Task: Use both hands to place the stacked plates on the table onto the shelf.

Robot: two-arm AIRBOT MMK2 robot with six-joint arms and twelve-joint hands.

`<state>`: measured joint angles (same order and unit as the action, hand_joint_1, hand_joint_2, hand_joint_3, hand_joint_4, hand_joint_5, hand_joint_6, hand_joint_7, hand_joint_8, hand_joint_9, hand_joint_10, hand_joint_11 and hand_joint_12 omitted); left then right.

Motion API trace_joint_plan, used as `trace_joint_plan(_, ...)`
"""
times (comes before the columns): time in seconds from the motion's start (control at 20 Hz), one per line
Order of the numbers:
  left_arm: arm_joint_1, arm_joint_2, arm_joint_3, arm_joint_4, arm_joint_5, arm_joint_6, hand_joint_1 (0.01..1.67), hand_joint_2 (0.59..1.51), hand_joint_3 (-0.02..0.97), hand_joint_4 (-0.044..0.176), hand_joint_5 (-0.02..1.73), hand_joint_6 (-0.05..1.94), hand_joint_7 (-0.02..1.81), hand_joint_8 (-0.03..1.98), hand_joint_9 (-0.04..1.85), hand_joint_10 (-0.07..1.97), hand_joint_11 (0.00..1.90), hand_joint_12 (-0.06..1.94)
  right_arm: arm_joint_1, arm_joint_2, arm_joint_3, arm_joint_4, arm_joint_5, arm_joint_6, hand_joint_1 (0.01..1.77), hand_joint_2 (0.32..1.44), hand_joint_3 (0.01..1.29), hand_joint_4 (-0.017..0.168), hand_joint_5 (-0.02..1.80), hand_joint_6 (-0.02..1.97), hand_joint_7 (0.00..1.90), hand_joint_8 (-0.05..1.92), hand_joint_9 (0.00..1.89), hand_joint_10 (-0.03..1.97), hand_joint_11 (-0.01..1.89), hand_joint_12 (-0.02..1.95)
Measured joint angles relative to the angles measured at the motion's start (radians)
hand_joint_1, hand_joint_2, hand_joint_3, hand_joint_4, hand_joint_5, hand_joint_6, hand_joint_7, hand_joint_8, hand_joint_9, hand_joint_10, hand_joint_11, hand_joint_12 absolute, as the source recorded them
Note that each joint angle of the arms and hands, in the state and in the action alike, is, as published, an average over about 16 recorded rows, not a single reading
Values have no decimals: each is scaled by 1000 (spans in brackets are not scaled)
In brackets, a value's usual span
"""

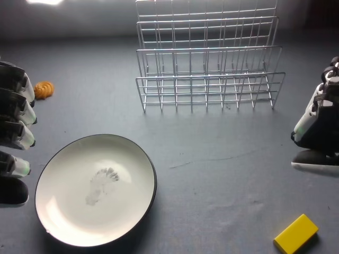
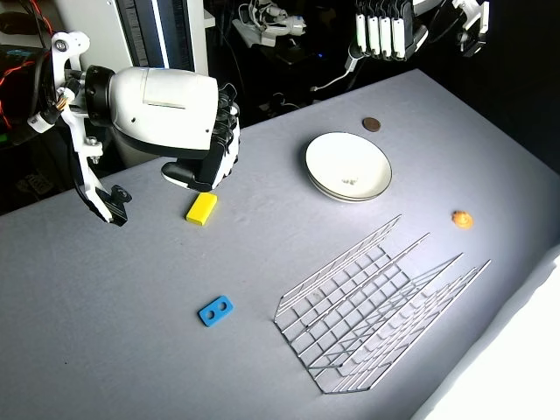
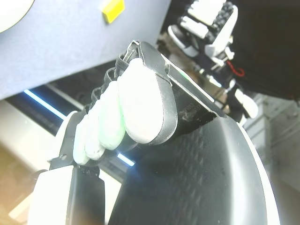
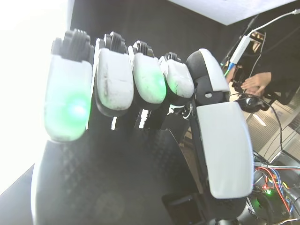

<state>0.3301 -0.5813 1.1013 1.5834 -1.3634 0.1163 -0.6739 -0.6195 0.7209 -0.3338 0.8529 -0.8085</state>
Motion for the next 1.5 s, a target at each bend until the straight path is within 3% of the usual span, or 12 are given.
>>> trace_joint_plan(0.2, 0, 0, 3, 1, -5, 1, 194, 1202, 43, 49, 640, 765, 665, 770, 712, 809, 756, 800, -1, 0, 0, 0, 1, 0, 263, 1192, 44, 45, 578, 804, 660, 784, 707, 804, 811, 788)
trace_joint_plan(0.45, 1, 0, 5, -2, -9, 3, 128, 1182, 39, 30, 415, 487, 432, 491, 462, 523, 493, 510, -4, 0, 0, 0, 4, -1, 182, 1193, 38, 27, 379, 522, 435, 507, 462, 518, 532, 503)
trace_joint_plan(0.6, 4, 0, 4, -4, -13, 5, 35, 1152, 35, 1, 137, 140, 141, 144, 163, 171, 183, 153, -8, -1, 1, -1, 7, -1, 96, 1191, 33, -1, 147, 180, 181, 168, 185, 172, 225, 162)
trace_joint_plan(0.7, 4, -1, 3, -5, -17, 6, 20, 1155, 20, 1, 32, 4, 26, 9, 39, 16, 53, 6, -9, -2, 1, -1, 8, 0, 84, 1197, 22, -1, 49, 43, 67, 34, 60, 34, 86, 33)
trace_joint_plan(1.05, -4, -1, -3, 10, -30, 12, 23, 1156, 25, -1, 24, 5, 24, -1, 17, 8, 15, -11, 14, -4, 2, -1, -29, 28, 240, 1158, 21, -1, 24, 18, 32, 13, 20, 4, 22, 24)
trace_joint_plan(1.5, 2, -1, -11, 111, -40, -9, 23, 1158, 24, 0, 36, 21, 33, -1, 20, 8, 17, -10, 85, -3, 4, -22, -135, 113, 710, 1041, 21, -1, 19, 19, 16, 13, 18, 4, 16, 79)
